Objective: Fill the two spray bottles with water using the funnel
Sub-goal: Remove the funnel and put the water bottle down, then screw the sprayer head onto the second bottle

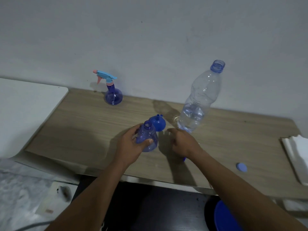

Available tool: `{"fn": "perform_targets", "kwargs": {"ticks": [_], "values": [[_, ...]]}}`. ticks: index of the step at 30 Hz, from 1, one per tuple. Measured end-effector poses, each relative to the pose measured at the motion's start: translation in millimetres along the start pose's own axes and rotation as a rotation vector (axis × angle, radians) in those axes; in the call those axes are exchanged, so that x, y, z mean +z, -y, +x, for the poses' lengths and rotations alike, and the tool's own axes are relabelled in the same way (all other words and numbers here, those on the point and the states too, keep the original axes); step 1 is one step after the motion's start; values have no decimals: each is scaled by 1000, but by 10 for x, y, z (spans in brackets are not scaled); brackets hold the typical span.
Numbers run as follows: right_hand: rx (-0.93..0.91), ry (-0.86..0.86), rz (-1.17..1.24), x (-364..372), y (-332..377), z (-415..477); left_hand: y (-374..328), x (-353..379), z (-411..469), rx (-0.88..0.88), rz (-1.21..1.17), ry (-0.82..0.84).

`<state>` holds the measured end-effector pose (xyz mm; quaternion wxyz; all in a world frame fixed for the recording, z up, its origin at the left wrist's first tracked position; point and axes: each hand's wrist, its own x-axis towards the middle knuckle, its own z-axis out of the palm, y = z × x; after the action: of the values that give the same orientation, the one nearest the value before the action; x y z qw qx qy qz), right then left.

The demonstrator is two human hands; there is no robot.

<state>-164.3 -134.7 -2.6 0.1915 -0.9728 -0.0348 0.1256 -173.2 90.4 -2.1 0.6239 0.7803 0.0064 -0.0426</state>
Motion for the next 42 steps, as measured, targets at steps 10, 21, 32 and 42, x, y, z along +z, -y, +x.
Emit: {"fn": "perform_targets", "kwargs": {"ticks": [10,21,32,42], "values": [[143,165,-43,111,-821,-275,-165,271,-137,61,-19,-2],[94,-127,228,-387,-539,-561,-150,312,-187,47,-6,7],[-216,-661,764,-1451,624,-636,-123,369,-220,16,-85,-26],[-368,-704,673,-1483,987,-391,-27,358,-173,-19,-44,-34]]}}
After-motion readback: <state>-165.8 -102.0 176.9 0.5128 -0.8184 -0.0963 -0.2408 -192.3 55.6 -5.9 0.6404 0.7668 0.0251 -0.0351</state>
